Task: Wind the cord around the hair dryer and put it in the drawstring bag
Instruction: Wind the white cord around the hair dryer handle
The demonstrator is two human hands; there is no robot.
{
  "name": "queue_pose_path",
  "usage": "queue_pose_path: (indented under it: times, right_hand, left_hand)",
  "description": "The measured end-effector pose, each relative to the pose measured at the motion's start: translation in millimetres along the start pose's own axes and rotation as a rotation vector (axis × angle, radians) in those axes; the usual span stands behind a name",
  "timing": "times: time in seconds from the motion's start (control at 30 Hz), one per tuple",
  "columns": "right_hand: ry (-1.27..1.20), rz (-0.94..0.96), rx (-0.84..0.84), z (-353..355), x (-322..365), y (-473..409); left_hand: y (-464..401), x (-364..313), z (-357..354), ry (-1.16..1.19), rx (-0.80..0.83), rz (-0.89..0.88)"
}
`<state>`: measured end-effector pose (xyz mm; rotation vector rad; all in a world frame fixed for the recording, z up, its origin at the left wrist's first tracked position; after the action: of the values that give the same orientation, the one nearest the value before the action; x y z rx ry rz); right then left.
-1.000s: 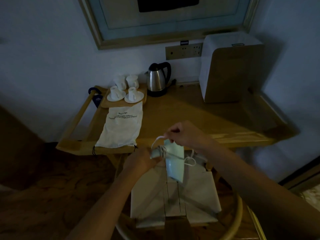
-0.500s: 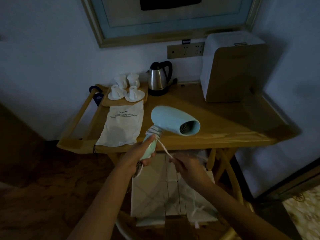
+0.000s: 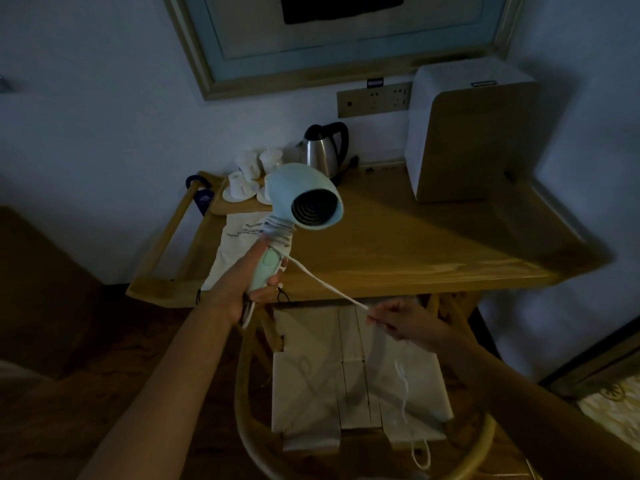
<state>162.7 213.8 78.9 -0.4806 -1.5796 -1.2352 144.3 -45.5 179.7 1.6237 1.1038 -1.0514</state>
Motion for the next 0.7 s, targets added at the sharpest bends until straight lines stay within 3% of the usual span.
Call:
queue_pose_path:
  times: [0.23, 0.37, 0.53, 0.7]
  right_hand:
    - [0.095, -0.047, -0.287, 20.2, 54.6, -27.4]
    - [0.082, 0.024, -0.368, 34.2, 88.2, -35.5]
    - [0.299, 0.049, -0.445, 37.0, 129.4, -38.0]
    - [0.499, 0.235, -0.407, -3.4, 162.2, -15.6]
  left_hand:
    - [27.4, -24.7, -1.7, -0.495, 0.184, -0.173]
    - [30.7, -29.9, -16.7, -0.942, 0.275, -0.207]
    - [21.0, 7.3, -39.2, -1.367, 0.455, -0.150]
    - [0.6, 55.5, -30.0, -1.517, 0.289, -0.031]
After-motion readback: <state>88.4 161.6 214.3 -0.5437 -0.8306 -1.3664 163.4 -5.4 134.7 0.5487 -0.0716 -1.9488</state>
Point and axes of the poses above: each hand's wrist, its own y-axis away from the middle knuckle, its own z-axis out of the back of the hand, x = y × z, the point moved 3 cm from there along -y, towards the middle knuckle, and after that the axes turned 10 degrees about -z, right-handed, at the moved point
